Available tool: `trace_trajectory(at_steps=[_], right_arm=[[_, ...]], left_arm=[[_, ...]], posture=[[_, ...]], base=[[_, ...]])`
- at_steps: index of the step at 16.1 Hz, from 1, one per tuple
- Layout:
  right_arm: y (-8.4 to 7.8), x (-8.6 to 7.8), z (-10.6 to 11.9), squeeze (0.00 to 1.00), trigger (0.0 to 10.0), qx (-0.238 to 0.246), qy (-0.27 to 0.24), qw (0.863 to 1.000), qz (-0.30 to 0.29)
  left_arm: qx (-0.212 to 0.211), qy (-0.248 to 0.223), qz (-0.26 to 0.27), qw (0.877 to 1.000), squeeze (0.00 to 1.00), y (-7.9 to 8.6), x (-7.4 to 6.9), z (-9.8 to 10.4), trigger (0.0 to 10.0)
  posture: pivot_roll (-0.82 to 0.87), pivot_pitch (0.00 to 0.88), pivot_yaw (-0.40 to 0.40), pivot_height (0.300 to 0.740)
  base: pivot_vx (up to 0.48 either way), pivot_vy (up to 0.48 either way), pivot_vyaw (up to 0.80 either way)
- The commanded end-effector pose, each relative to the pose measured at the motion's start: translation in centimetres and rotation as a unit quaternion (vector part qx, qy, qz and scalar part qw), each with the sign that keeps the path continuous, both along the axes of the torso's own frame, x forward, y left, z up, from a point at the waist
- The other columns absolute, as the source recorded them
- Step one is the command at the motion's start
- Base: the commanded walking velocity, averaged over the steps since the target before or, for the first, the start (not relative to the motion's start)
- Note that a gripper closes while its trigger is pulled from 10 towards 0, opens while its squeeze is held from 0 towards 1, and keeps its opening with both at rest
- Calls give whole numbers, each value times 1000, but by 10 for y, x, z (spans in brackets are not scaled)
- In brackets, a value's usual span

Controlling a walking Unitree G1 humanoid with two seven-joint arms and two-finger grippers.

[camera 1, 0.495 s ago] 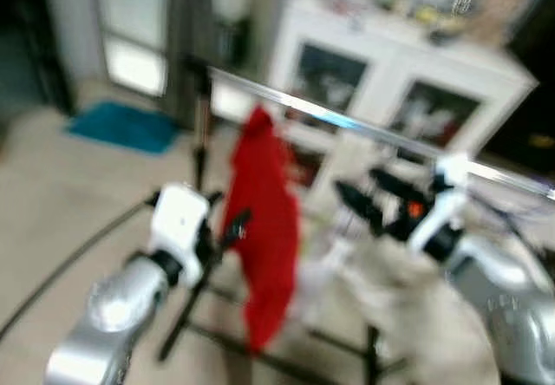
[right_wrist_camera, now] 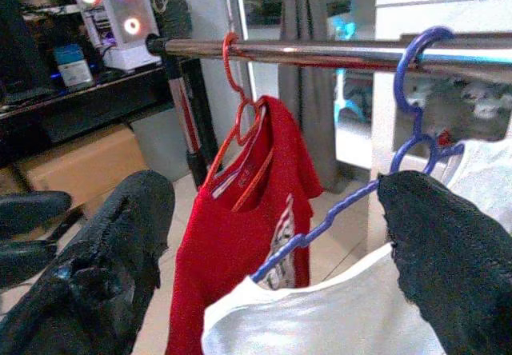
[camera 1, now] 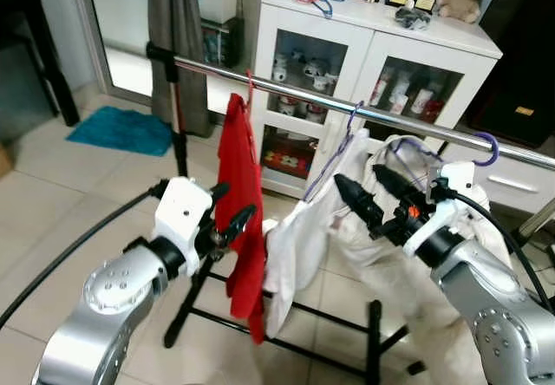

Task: Hang hanger

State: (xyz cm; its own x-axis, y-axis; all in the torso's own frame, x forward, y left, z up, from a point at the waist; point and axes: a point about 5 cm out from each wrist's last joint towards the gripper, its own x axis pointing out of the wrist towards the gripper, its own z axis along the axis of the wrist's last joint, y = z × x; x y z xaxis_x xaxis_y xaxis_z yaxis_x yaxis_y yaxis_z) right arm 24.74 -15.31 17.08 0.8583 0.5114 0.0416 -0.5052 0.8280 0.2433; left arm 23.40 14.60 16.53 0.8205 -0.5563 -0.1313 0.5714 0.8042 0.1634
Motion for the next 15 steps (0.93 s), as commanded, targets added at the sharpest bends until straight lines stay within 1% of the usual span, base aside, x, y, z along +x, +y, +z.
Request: trace_trajectory(at_steps=[1,2,3,6,8,9,10,11,12,13,14,15], right_arm=[[-1,4,3,1000,10000,-17,-10,1000,-5],[2,5,1,1000,10000,-31,-3,1000,-3],[5,8,0,1000,10000,-32,0,999,-4],[9,15,-1,1000,10000,-19,5,1000,-22],[13,17,0,1000,10000,-20,2,999,-25],[12,19,-1,918,10000,-22,5,999,-34],[11,21,-2,0,10000,-25,10,999,-47],[8,23,-7,0,10000,-27,24,997,-68],[7,23,-10,0,10000,-30,29,996,-74],[4,25,-16,0,10000,-30,44,992,-111],[-6,26,-27,0,10000,-23,73,982,-173],[-10,24,-33,0,10000,-22,83,978,-193]], left_arm=[[-2,8,-7,1000,0,-1,2,-1,10000],[-5,8,-5,1000,0,-2,4,-1,10000],[-10,8,4,1000,0,-2,6,-2,10000],[-15,5,22,1000,0,-1,10,-3,10000],[-13,7,32,999,0,1,12,-4,10000],[-25,7,41,999,0,2,14,-4,10000],[-27,2,49,998,0,1,16,-2,10000],[-18,-4,53,998,0,2,16,-2,10000],[-22,0,60,998,0,2,17,-4,10000],[-39,12,85,996,0,4,19,-8,10000],[-37,12,105,994,0,9,22,-10,10000],[-45,9,113,993,0,11,23,-9,10000]], posture=[[123,0,-88,740],[121,0,-88,740],[119,0,-96,740],[117,0,-109,740],[111,0,-110,740],[111,0,-111,740],[112,0,-112,740],[113,0,-111,740],[112,0,-111,740],[111,0,-111,740],[111,0,-110,740],[110,0,-105,740]], base=[[0,0,0],[0,0,0],[0,0,-744],[0,0,0],[0,0,0],[0,0,0],[0,0,0],[0,0,0],[0,0,0],[0,0,0],[0,0,0],[0,0,0]])
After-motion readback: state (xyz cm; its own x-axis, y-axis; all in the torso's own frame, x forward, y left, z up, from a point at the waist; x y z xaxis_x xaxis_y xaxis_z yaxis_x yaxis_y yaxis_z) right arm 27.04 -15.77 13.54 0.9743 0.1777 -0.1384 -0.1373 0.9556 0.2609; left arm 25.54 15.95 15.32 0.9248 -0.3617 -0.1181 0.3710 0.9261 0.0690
